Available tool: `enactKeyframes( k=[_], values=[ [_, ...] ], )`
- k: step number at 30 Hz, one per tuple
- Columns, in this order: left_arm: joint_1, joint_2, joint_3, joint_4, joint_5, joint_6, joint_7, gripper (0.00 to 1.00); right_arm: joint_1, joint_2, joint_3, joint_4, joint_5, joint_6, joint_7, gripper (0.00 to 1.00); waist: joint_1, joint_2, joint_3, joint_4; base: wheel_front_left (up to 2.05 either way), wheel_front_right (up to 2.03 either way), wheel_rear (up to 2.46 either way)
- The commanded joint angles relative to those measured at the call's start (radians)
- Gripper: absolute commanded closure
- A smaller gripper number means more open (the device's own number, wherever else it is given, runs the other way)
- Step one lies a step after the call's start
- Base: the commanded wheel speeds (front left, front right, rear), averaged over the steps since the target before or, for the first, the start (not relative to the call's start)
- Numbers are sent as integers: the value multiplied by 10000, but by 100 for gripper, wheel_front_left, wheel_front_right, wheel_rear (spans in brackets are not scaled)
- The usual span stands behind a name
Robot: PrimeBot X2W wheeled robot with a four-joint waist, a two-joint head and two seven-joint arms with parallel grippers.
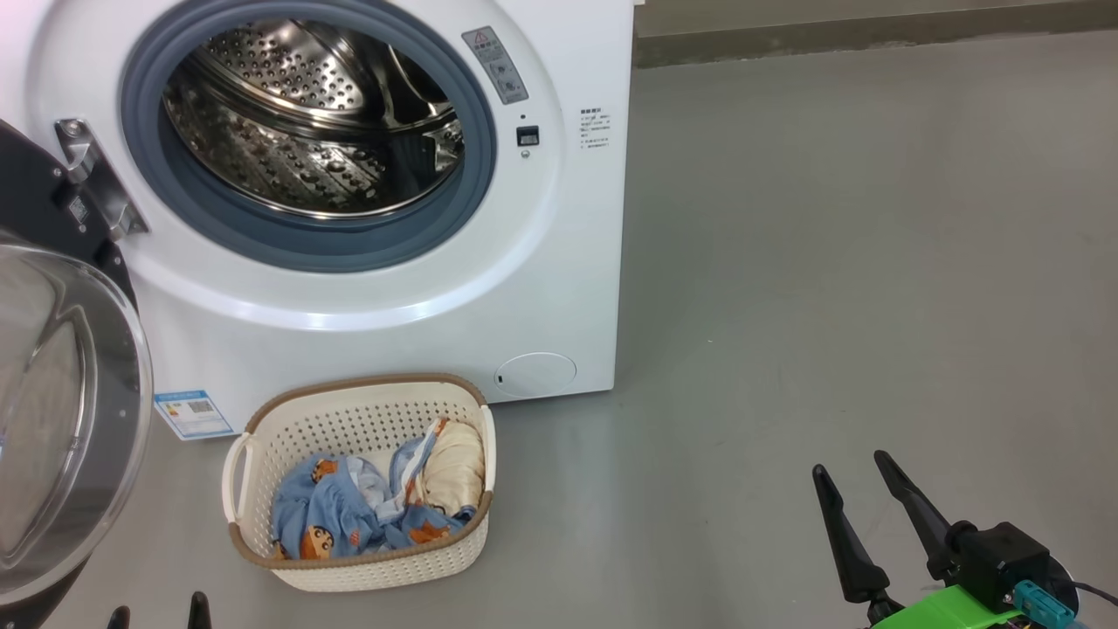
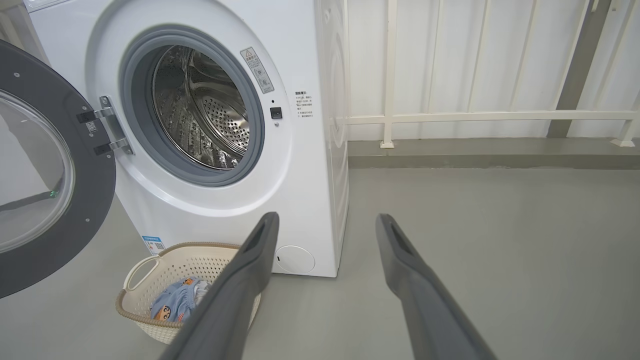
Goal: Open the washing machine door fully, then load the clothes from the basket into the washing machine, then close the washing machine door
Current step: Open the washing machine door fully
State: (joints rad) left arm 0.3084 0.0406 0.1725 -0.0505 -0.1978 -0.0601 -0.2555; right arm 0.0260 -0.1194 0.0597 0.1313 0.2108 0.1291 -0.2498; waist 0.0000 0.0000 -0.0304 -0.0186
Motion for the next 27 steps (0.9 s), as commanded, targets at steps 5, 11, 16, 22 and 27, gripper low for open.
enactKeyframes(
  k=[5,11,16,22,27],
  values=[
    [-412,97,401,-191,86,27,-63,0,-176,-12,206,-179,-7,16,-120,0,0,0,31,21,0,0,0],
    [-524,97,337,-95,105,0,-63,0,-235,10,243,-117,30,16,-120,0,0,0,65,37,0,0,0],
    [-581,97,347,-63,145,-9,-63,0,-263,12,240,-91,19,16,-120,0,0,0,60,19,0,0,0],
    [-593,97,389,-33,136,-19,-63,0,-251,17,173,-81,12,16,-120,0,0,0,35,16,0,0,0],
    [-613,97,411,-29,142,-49,-63,0,-263,33,172,-75,-15,16,-120,0,0,0,29,19,0,0,0]
  ],
)
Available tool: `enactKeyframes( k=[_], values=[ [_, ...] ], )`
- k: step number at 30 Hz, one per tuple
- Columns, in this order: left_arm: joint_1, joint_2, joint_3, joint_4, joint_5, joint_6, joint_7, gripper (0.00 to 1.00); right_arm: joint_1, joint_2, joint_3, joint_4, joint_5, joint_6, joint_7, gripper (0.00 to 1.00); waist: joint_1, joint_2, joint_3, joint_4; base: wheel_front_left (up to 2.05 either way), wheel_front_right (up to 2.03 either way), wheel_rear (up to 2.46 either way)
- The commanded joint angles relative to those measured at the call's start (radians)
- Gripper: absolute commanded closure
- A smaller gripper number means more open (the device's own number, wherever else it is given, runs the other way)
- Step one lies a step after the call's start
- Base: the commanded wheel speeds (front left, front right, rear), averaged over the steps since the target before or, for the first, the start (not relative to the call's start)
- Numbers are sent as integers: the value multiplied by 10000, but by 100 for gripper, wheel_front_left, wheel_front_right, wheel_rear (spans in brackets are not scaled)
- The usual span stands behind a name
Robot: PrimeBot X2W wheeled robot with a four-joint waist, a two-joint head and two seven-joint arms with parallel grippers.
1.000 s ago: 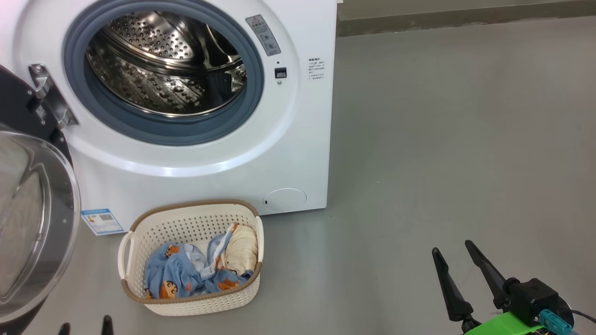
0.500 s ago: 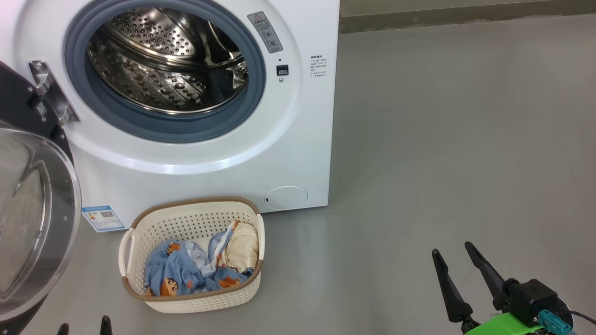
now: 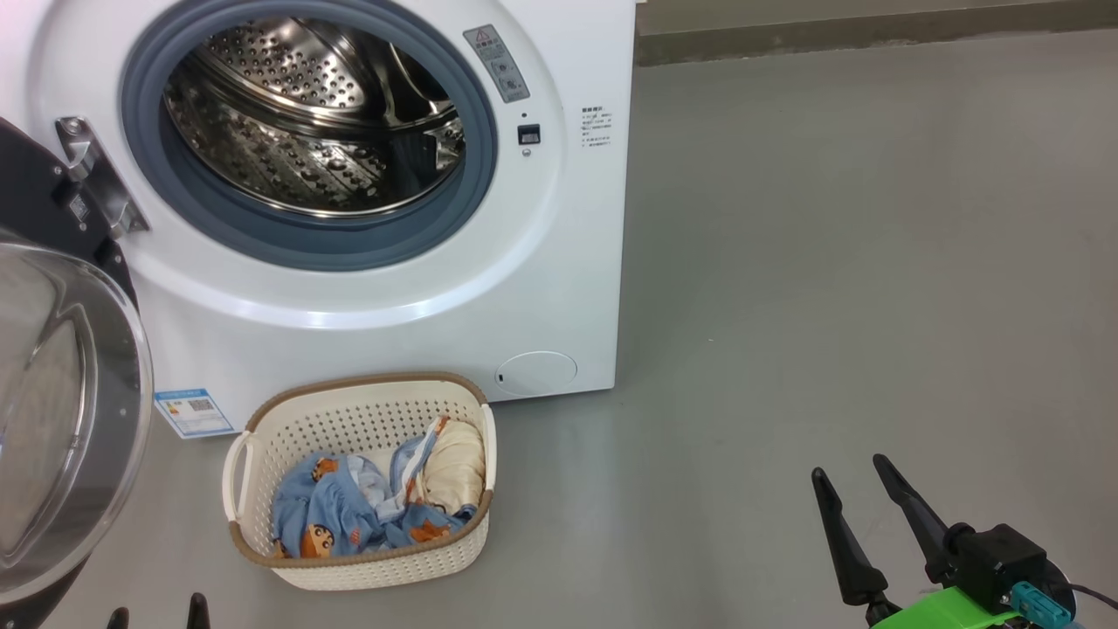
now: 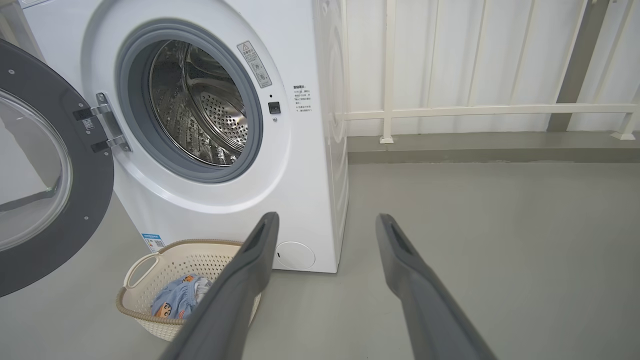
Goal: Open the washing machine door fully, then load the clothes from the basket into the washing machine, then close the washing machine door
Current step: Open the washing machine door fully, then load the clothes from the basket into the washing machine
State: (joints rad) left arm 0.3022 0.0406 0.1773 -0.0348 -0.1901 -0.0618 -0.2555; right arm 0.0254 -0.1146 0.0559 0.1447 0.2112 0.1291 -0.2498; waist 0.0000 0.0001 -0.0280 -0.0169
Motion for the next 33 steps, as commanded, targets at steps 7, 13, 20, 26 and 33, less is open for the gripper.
enactKeyframes(
  k=[7,13,20,26,33],
  values=[
    [-618,97,382,-157,62,-48,-63,0,-284,-4,225,-183,-16,16,-120,0,0,-1,50,10,0,0,0],
    [-696,97,423,-118,39,-53,-63,0,-279,-19,184,-165,-27,16,-120,0,0,-1,106,80,0,0,0],
    [-768,97,446,-34,8,-97,-63,0,-324,28,231,-142,-38,16,-120,0,0,-1,180,182,0,0,0],
    [-808,97,490,18,-27,-124,-63,0,-305,22,245,-118,-6,16,-120,0,0,-1,217,207,4,-4,0],
    [-888,97,557,118,-45,-137,-63,0,-286,2,240,-115,-1,16,-120,0,0,-1,276,263,75,-75,0]
  ],
)
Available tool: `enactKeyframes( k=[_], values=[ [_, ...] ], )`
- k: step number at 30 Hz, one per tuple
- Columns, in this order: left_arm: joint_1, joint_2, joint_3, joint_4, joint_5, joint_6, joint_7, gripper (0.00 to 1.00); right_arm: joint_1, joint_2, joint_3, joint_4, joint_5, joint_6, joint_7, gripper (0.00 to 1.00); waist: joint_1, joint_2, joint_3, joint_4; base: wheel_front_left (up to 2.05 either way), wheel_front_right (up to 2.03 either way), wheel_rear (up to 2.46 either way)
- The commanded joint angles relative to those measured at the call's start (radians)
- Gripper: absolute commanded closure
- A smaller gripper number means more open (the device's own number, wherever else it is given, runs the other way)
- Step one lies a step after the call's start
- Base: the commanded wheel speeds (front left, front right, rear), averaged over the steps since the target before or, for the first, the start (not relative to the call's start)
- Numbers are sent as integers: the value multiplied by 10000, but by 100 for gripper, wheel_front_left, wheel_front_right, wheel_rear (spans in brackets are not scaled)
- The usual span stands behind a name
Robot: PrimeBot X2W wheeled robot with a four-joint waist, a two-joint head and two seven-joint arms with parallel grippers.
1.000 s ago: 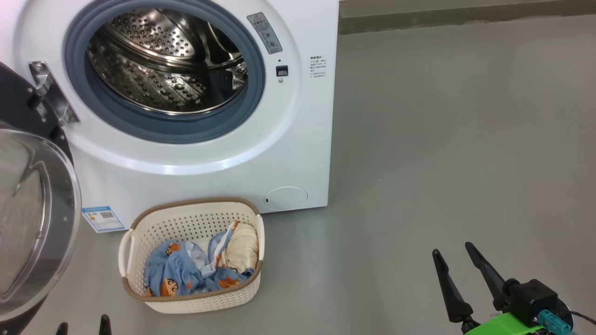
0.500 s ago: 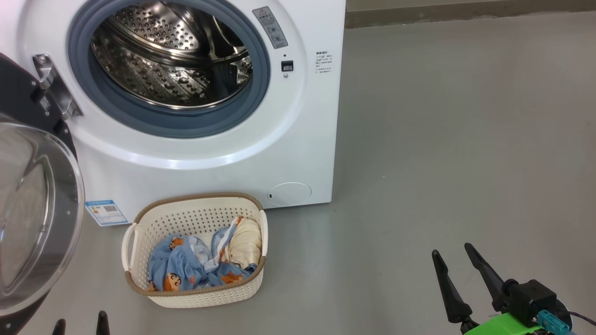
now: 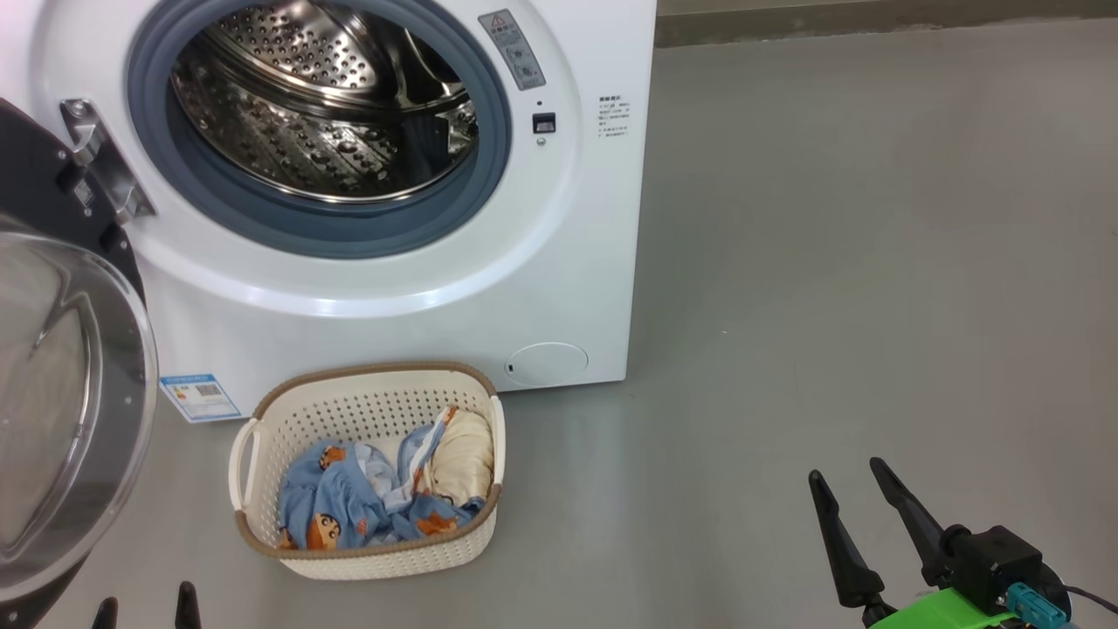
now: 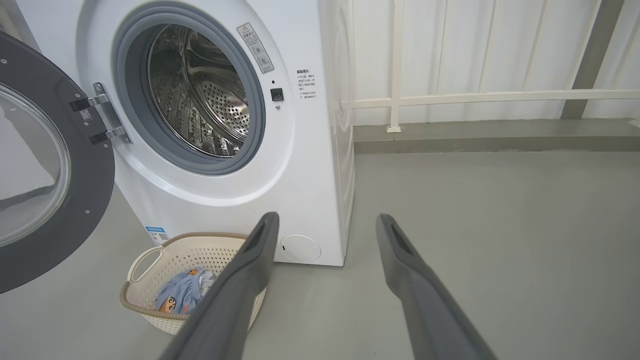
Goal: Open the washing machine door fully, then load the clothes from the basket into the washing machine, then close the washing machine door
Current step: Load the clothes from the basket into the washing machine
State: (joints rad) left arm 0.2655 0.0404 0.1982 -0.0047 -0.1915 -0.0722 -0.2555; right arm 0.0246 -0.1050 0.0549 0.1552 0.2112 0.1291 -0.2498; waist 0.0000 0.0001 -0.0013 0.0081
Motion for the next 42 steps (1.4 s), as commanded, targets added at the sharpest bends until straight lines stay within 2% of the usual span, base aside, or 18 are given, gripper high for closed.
enactKeyframes(
  k=[1,20,42],
  values=[
    [-532,99,352,-161,-33,-40,-63,0,-278,-94,255,-217,-1,16,-120,0,0,-1,17,28,129,-129,0],
    [-643,99,499,-119,-54,103,-63,0,-306,-196,300,-161,95,16,-120,0,0,-1,203,130,169,-169,0],
    [-677,99,249,-57,-54,119,-63,0,-321,-145,255,-76,101,16,-120,0,0,-1,374,117,13,-13,0]
  ],
)
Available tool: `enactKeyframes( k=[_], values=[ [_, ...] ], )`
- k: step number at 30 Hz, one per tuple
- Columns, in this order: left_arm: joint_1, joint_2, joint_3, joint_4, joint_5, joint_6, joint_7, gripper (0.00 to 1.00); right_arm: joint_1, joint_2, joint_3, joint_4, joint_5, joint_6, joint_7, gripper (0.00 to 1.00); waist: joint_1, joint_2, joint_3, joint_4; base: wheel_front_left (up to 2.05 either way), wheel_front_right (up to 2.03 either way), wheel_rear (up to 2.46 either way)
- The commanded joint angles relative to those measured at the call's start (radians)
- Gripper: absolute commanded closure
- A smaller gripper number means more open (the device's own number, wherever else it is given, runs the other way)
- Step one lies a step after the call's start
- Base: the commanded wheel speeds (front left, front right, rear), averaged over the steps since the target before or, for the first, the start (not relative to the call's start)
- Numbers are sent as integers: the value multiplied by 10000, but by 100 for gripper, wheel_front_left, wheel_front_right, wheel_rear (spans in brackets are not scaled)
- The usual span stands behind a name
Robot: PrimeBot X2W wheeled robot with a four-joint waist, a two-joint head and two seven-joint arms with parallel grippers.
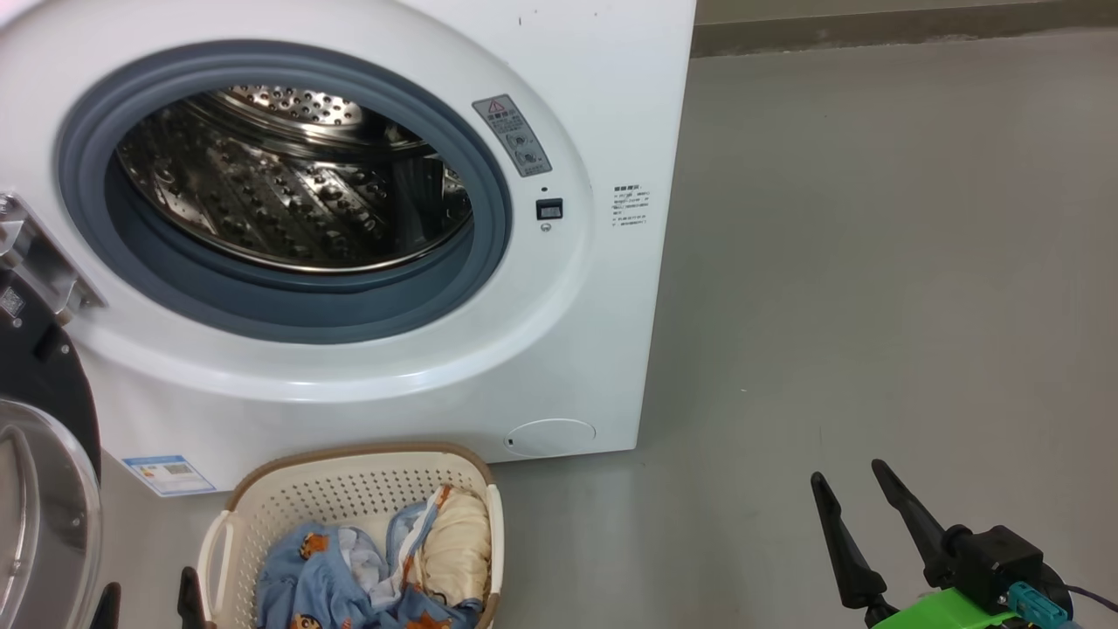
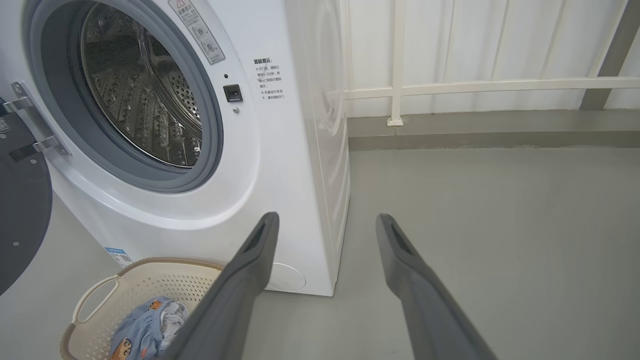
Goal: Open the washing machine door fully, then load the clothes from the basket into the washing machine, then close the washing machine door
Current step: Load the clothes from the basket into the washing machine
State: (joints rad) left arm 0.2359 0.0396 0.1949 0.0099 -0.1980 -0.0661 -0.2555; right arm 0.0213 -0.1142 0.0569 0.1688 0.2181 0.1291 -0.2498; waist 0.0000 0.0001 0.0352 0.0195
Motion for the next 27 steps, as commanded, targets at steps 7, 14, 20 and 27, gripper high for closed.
enactKeyframes(
  k=[7,14,20,27],
  values=[
    [-431,106,162,-188,48,37,-63,0,-321,-33,167,-302,8,16,-120,0,0,-1,154,36,0,0,0],
    [-576,106,45,-257,73,-44,-63,0,-387,-12,115,-282,-68,16,-120,0,0,-1,474,39,0,0,0],
    [-843,106,-86,-176,94,-102,-63,0,-470,11,59,-237,-98,16,-120,0,0,-1,958,56,0,0,0],
    [-1412,106,-236,82,55,-226,-63,0,-734,-11,-182,-504,-83,16,-120,0,0,-1,1982,148,0,0,0]
  ],
)
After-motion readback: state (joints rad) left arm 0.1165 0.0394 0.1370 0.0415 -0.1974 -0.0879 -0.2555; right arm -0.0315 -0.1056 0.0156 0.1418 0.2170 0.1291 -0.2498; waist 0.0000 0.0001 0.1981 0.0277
